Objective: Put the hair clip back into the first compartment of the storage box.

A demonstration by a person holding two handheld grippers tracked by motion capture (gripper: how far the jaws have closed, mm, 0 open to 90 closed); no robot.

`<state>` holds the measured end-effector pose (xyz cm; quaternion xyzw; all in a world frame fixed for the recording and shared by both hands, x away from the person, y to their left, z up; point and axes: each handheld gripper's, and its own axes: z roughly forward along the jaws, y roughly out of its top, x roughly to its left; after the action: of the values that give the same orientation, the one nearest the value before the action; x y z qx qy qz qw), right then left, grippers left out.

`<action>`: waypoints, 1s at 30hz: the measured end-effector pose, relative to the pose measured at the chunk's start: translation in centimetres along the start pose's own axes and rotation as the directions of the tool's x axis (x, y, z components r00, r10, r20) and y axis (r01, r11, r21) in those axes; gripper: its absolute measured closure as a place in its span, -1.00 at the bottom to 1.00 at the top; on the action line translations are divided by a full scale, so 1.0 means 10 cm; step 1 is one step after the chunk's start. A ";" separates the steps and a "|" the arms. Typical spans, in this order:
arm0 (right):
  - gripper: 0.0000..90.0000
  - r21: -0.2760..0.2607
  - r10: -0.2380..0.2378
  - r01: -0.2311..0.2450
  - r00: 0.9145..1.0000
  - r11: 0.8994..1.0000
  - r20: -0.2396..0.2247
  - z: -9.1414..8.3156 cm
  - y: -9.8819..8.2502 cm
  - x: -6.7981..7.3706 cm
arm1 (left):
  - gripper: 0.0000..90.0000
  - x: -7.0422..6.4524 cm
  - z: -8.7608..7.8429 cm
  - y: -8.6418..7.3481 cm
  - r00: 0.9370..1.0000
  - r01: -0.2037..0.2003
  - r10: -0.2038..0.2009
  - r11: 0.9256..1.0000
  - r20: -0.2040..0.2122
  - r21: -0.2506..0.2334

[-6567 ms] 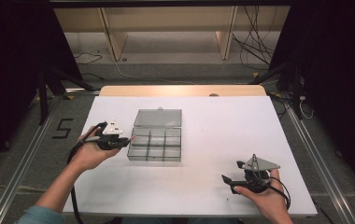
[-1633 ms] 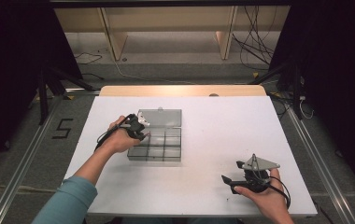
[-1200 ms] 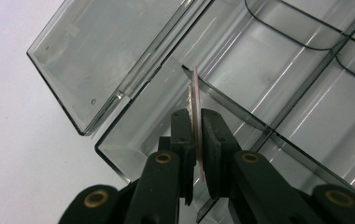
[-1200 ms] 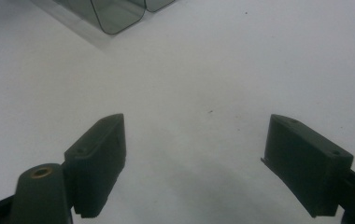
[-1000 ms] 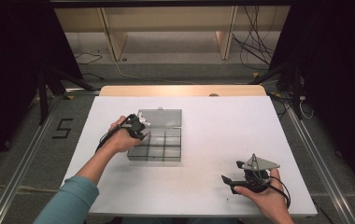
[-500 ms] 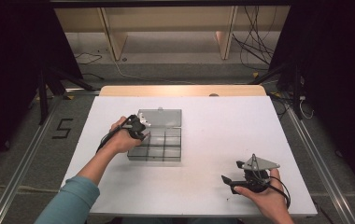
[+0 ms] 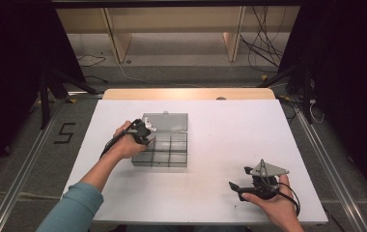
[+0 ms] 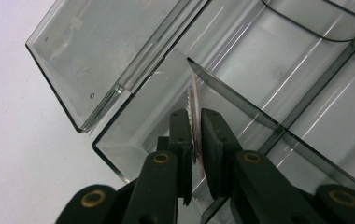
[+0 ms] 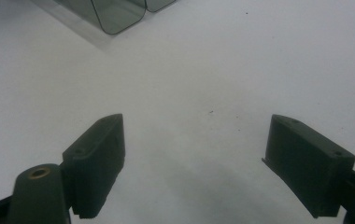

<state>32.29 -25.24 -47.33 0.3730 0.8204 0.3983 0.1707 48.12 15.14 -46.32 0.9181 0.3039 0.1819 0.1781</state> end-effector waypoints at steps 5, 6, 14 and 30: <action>-0.54 -0.001 0.000 0.000 1.000 1.000 0.000 0.00 0.00 0.00 | 0.79 0.01 -0.01 -0.01 1.000 -0.008 0.008 1.000 -0.012 -0.005; -0.54 -0.001 0.000 0.000 1.000 1.000 0.000 0.00 0.00 0.00 | 0.79 0.01 -0.02 -0.01 1.000 -0.012 0.012 1.000 -0.016 -0.007; -0.54 0.002 -0.002 0.002 1.000 1.000 -0.001 0.00 0.00 0.00 | 0.76 0.03 -0.10 -0.02 0.999 0.004 -0.005 0.999 -0.032 -0.045; -0.54 0.002 0.003 -0.003 1.000 1.000 0.002 0.01 0.00 0.00 | 0.62 0.08 -0.31 -0.11 0.998 0.057 -0.062 0.979 -0.023 -0.197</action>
<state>32.31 -25.19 -47.39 0.3747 0.8202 0.3973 0.1705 46.82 17.10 -43.90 0.8838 0.3144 0.2189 0.2685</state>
